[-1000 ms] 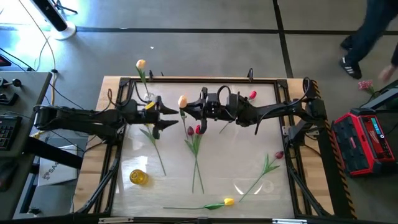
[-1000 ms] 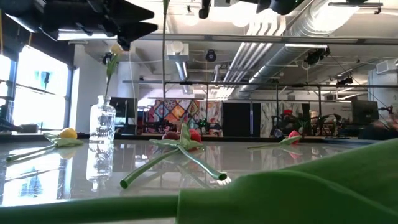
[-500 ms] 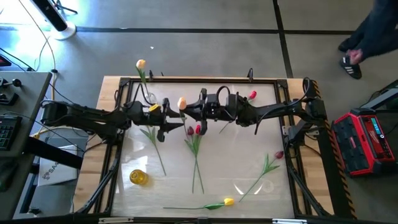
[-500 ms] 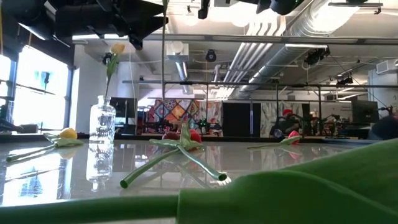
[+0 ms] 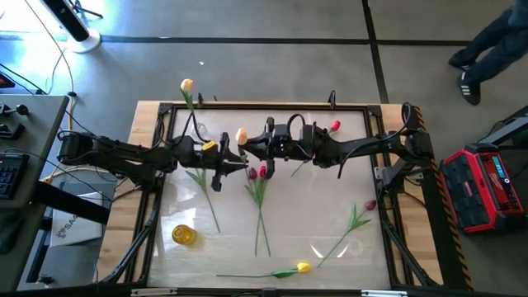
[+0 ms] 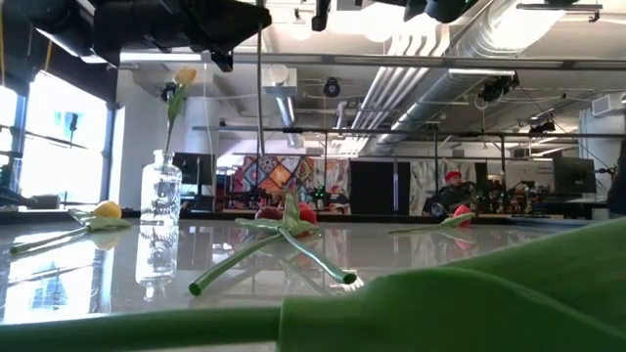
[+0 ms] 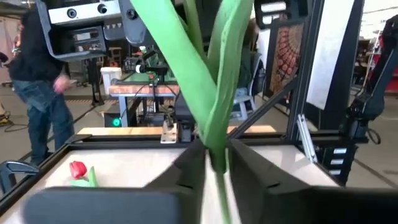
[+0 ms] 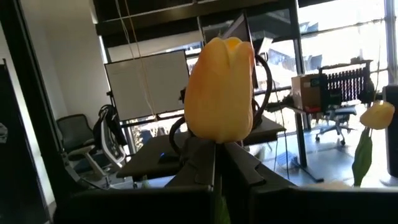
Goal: Sort flowers into vase by color
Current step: Put the light yellow tulip into the transparent vase, then put the yellow tulip into the transparent vase
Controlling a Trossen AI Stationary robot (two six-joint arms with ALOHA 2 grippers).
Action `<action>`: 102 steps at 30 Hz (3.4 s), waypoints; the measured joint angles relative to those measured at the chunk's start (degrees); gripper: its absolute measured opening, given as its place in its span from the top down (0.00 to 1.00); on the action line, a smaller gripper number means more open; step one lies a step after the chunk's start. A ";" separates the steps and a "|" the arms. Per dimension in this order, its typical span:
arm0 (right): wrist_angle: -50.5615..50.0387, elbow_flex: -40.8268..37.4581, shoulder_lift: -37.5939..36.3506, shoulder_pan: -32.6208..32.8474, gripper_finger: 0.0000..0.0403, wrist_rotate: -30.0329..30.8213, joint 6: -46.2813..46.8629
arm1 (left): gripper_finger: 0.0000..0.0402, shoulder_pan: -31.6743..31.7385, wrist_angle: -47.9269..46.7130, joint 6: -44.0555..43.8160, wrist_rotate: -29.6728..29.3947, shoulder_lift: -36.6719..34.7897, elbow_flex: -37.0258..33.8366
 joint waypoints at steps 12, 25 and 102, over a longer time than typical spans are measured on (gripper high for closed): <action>-31.23 0.07 -6.77 0.03 0.75 3.77 6.53 | 0.99 -0.03 -8.96 4.21 -8.13 -3.77 0.00; -75.44 0.04 -16.81 10.12 0.65 35.56 26.82 | 1.00 8.05 -25.08 11.07 -17.22 -22.97 0.00; -98.70 0.00 -1.64 15.98 0.65 48.49 58.37 | 0.65 19.00 -78.10 -12.01 -26.60 -33.81 11.08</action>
